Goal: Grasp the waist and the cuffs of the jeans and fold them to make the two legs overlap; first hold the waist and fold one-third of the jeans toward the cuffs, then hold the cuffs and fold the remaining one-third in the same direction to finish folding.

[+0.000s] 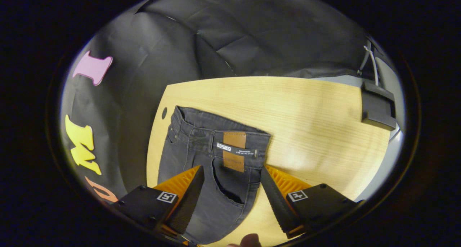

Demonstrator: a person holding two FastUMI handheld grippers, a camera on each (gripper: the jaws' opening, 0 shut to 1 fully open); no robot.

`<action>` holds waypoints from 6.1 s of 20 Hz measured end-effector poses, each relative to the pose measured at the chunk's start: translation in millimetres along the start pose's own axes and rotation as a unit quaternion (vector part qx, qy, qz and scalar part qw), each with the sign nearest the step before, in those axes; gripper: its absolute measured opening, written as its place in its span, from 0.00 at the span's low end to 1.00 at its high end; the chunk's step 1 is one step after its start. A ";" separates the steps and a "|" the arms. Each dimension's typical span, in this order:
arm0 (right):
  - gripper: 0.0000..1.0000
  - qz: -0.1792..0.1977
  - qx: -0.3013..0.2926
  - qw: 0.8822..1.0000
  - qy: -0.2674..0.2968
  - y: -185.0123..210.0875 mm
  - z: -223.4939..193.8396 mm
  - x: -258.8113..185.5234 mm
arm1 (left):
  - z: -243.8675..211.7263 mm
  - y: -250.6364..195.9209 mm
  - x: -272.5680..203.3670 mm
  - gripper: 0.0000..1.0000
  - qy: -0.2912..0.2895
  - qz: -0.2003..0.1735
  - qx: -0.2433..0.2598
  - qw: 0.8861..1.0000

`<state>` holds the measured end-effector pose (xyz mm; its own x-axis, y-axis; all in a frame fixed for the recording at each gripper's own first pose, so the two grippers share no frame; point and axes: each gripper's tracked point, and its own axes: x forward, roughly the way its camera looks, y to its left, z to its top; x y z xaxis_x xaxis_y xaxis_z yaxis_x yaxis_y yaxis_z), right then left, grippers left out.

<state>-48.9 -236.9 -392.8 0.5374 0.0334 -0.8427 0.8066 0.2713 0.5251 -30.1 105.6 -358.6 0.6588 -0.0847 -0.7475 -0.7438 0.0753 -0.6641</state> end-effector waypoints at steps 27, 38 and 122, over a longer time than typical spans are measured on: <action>0.02 0.090 -0.028 0.995 0.030 185.8 60.3 -43.5 | 13.1 -189.3 3.1 0.04 0.101 -0.059 0.088 0.989; 0.02 0.054 -0.050 0.996 0.058 233.6 75.2 126.2 | 2.7 -236.3 175.8 0.03 0.170 -0.020 0.172 0.970; 0.09 0.148 -0.522 0.823 -0.167 308.9 -37.6 -91.5 | -121.9 -249.3 -95.9 0.99 -0.220 -0.158 0.562 0.782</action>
<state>141.8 -119.9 -158.0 0.8507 0.0284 -0.5248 0.0702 0.9835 0.1670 78.4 -26.1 -119.8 0.9484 0.0550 -0.3122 -0.1297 0.9659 -0.2240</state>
